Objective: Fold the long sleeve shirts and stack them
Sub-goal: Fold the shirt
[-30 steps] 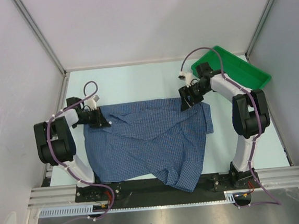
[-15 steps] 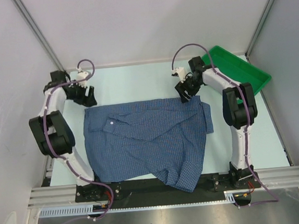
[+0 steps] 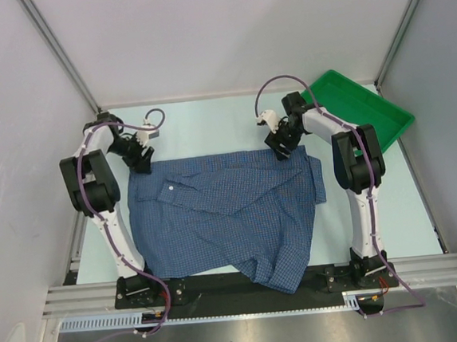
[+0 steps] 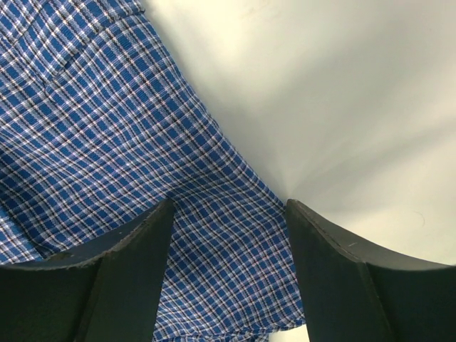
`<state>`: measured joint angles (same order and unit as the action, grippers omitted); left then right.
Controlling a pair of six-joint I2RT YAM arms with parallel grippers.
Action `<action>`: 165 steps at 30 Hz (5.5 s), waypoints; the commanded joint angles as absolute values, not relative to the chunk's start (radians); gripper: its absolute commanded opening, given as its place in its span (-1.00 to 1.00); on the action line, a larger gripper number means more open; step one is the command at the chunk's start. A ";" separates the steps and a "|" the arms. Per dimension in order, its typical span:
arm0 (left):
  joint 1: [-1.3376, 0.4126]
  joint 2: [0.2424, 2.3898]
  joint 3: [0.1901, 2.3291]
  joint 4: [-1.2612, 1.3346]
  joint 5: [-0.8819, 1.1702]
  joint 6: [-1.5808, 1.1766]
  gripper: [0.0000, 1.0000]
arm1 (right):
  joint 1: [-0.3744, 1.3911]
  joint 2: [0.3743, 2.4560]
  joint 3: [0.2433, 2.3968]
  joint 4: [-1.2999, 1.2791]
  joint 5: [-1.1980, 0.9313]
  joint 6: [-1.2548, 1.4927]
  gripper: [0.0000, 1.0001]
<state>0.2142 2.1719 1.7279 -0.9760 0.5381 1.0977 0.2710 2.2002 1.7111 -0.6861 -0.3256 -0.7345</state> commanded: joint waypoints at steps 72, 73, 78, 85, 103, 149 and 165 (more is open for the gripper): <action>0.230 1.568 1.325 -0.957 0.730 1.156 0.36 | 0.294 1.636 1.524 -0.876 -0.561 -0.739 0.86; 0.223 1.519 1.263 -1.026 0.744 1.193 0.37 | 0.323 1.568 1.379 -0.912 -0.571 -0.752 0.84; 0.072 1.190 0.857 -1.074 0.732 1.327 0.36 | 0.639 1.242 0.995 -0.887 -0.485 -0.759 0.67; -0.146 1.016 0.620 -0.905 0.624 1.227 0.36 | 0.915 1.242 0.907 -0.760 -0.431 -0.650 0.44; 0.161 1.103 0.673 -0.856 0.693 0.976 0.30 | 1.328 1.678 1.040 -0.403 -0.057 -0.451 0.02; 0.170 1.435 1.061 -0.708 0.712 0.669 -1.00 | 1.152 1.568 1.154 -0.512 -0.256 -0.407 0.01; 0.153 1.624 1.190 -0.299 0.779 0.239 -1.00 | 1.075 1.858 1.336 -0.356 -0.282 -0.246 0.21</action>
<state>0.1600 1.5959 1.1374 -0.4049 0.7399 0.3176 1.0885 1.8057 1.2552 -0.4431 -0.2703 -0.3054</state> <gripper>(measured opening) 0.006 0.582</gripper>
